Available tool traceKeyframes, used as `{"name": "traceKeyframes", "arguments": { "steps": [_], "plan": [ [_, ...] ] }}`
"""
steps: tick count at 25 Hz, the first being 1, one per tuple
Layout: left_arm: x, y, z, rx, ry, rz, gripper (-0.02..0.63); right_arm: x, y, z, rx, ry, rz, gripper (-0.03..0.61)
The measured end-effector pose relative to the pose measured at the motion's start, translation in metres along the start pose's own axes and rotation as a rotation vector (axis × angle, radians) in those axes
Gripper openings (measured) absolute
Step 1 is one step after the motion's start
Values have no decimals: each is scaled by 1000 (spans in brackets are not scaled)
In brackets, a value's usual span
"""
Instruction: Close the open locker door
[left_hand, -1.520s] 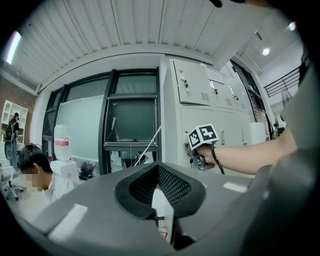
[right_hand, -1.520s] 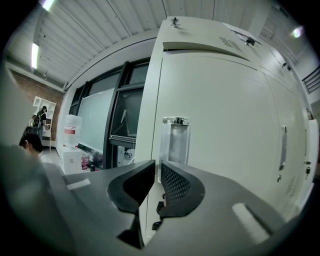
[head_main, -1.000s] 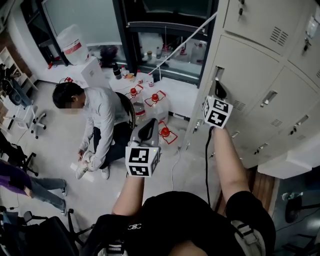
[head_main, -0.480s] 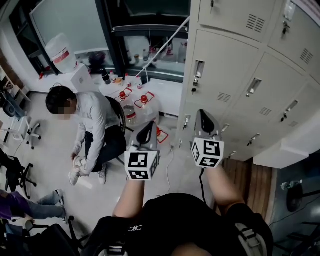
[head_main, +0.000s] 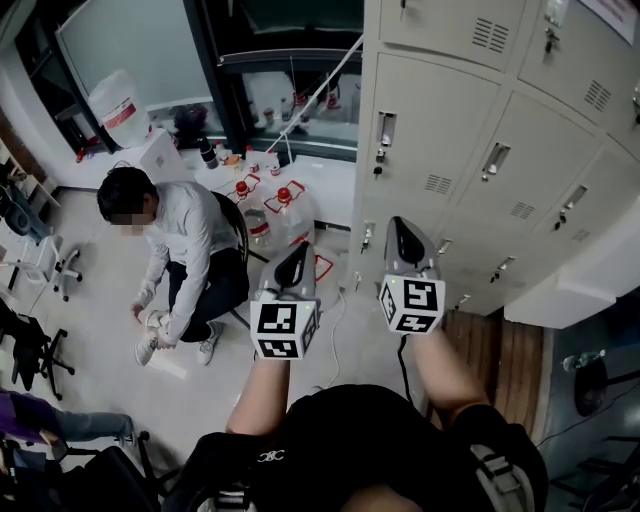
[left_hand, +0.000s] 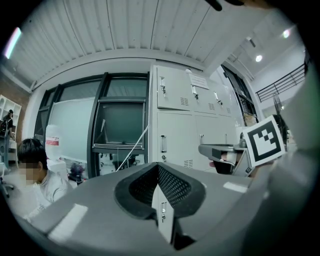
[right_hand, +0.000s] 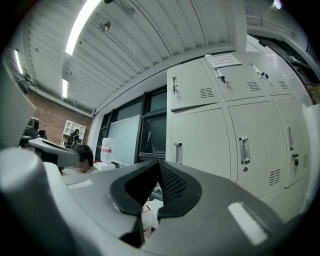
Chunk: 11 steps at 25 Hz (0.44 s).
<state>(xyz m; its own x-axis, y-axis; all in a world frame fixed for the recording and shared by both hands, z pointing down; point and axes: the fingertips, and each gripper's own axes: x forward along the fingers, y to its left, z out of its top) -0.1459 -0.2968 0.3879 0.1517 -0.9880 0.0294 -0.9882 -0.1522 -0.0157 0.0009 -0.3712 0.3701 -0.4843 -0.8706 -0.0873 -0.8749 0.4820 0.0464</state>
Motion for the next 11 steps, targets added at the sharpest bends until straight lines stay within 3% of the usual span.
{"name": "traceKeyframes", "arguments": {
  "steps": [11],
  "plan": [
    [-13, -6, 0, 1, 5, 2, 0, -11, 9, 3, 36, -4, 53, 9]
  ]
}}
